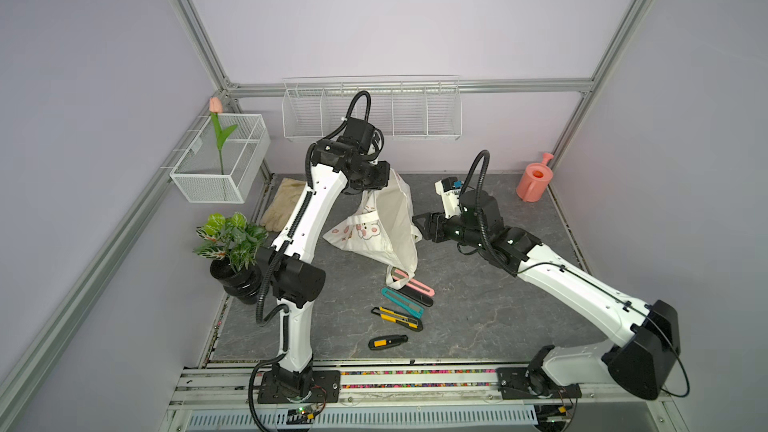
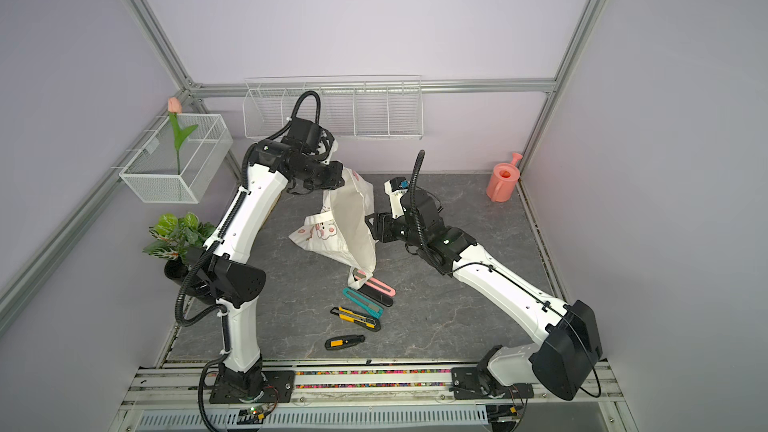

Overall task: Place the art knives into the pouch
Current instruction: Open the pouch at the center of the board.

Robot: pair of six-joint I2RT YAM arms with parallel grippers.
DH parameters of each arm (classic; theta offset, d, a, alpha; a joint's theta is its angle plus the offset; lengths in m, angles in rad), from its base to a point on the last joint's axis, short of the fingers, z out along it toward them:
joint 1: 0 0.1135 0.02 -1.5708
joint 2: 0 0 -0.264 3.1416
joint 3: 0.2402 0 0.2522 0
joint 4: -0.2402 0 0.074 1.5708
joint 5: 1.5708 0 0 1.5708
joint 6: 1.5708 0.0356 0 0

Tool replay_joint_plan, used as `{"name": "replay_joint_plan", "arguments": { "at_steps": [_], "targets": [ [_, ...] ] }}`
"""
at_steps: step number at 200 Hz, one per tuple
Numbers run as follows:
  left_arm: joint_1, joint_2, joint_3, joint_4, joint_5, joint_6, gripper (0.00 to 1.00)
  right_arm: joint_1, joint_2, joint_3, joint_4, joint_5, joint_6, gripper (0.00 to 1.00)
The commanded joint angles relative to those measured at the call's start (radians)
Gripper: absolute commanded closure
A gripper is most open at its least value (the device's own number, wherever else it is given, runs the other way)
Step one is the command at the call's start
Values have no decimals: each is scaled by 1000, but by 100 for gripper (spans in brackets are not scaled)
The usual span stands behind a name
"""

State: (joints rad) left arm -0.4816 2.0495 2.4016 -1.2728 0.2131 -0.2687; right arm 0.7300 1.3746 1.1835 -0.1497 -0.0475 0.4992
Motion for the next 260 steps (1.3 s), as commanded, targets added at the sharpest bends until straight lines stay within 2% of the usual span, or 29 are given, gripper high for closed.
{"name": "replay_joint_plan", "arguments": {
  "at_steps": [1, 69, 116, 158, 184, 209, 260],
  "targets": [
    [-22, 12, -14, 27, 0, -26, 100, 25, 22, -16, 124, -14, 58, 37],
    [-44, 6, -9, 44, 2, -50, 100, 47, 103, -48, 248, 3, 128, 40],
    [-45, 34, 16, 16, -1, -40, 100, 69, 78, -47, 234, 26, 123, 40],
    [-56, 6, 13, 21, 0, -46, 100, 71, 172, -34, 264, 42, 148, 41],
    [-61, -37, -25, 20, 1, -37, 100, 64, 217, 0, 228, 121, 124, 41],
    [-60, -75, -39, 20, 12, -34, 100, 34, 236, 5, 226, 145, 108, 41],
    [-61, -84, -18, -14, -6, -14, 100, -6, 186, -43, 234, 117, 88, 41]
  ]
}}
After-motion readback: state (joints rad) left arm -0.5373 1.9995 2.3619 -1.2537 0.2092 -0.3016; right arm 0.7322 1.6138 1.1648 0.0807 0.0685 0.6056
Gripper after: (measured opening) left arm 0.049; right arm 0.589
